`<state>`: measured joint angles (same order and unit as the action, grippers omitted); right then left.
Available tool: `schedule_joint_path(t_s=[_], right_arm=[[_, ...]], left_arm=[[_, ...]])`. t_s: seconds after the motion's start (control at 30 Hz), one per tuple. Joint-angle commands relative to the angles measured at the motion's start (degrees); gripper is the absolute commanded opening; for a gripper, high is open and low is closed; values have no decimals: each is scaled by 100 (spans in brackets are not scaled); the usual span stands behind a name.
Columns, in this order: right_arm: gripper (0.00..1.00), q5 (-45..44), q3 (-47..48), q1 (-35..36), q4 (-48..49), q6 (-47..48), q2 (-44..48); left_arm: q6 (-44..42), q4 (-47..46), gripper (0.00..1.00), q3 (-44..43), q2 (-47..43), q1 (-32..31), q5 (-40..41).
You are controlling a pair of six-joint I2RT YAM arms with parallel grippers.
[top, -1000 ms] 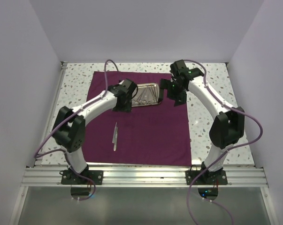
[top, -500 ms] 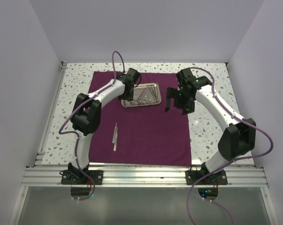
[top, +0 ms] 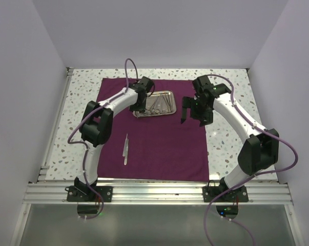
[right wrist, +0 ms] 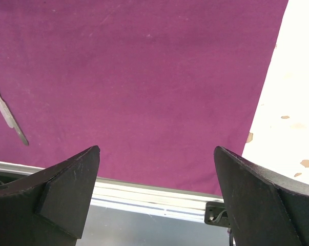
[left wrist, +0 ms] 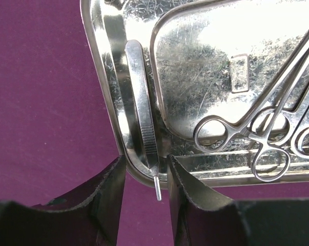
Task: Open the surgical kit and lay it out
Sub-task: Pick up the medical item from the container.
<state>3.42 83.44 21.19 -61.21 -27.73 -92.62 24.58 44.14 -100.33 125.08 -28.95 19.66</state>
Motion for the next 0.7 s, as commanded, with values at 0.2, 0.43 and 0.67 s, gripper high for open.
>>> schedule_joint_path(t_s=[0.2, 0.43, 0.67], right_arm=[[97, -175, -170, -36, -31, 92, 33], [97, -210, -196, -27, -31, 83, 33], [97, -210, -205, -36, -23, 92, -10]], left_arm=[[-120, -257, 37, -206, 245, 47, -164], [-94, -345, 29, -127, 359, 65, -252], [-76, -371, 0, -92, 404, 109, -340]])
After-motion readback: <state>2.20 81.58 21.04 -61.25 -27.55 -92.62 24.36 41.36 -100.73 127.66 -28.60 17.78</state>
